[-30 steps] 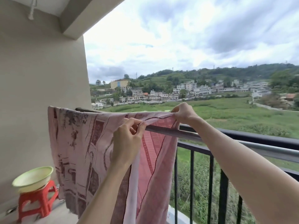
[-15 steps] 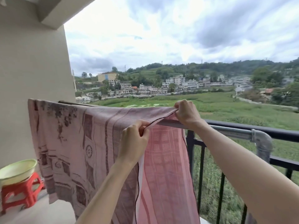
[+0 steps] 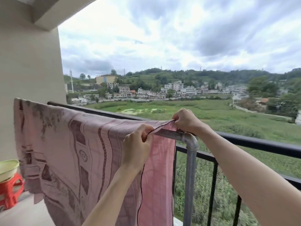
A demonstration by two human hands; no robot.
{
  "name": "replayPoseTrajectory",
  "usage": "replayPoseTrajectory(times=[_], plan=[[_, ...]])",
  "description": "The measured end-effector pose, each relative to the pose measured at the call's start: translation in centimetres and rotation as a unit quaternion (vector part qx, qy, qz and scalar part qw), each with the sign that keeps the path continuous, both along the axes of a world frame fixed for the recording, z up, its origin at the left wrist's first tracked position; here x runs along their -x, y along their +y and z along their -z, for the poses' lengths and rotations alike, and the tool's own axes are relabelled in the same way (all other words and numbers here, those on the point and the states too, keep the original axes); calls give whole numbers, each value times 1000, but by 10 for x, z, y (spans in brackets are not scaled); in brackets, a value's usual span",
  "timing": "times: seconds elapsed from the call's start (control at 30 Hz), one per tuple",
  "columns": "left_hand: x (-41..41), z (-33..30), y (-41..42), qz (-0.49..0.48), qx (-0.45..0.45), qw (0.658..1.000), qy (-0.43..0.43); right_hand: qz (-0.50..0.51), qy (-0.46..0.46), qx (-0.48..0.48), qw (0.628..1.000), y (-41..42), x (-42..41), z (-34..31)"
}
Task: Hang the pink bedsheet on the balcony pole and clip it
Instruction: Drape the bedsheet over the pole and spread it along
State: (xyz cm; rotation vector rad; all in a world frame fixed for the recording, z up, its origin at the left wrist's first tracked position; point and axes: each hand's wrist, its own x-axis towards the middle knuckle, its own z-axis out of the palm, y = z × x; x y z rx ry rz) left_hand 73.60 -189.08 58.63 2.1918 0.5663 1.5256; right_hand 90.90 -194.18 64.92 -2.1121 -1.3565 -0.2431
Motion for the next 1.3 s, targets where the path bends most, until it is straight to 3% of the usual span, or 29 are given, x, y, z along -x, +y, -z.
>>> replayPoseTrajectory(times=[0.33, 0.5, 0.7, 1.07, 1.3], plan=[[-28, 32, -21, 53, 5, 996, 70, -36, 224, -63, 972, -31, -52, 42], [-30, 38, -31, 17, 9, 996, 87, -116, 260, -144, 948, -39, -52, 66], [-34, 39, -50, -7, 10, 997, 71, -171, 338, -243, 893, -49, -55, 82], [-53, 8, -68, -50, 4, 997, -61, -162, 251, -277, 913, -62, -62, 44], [-51, 62, -81, -33, 0, 998, 57, -149, 321, -269, 896, -71, -56, 101]])
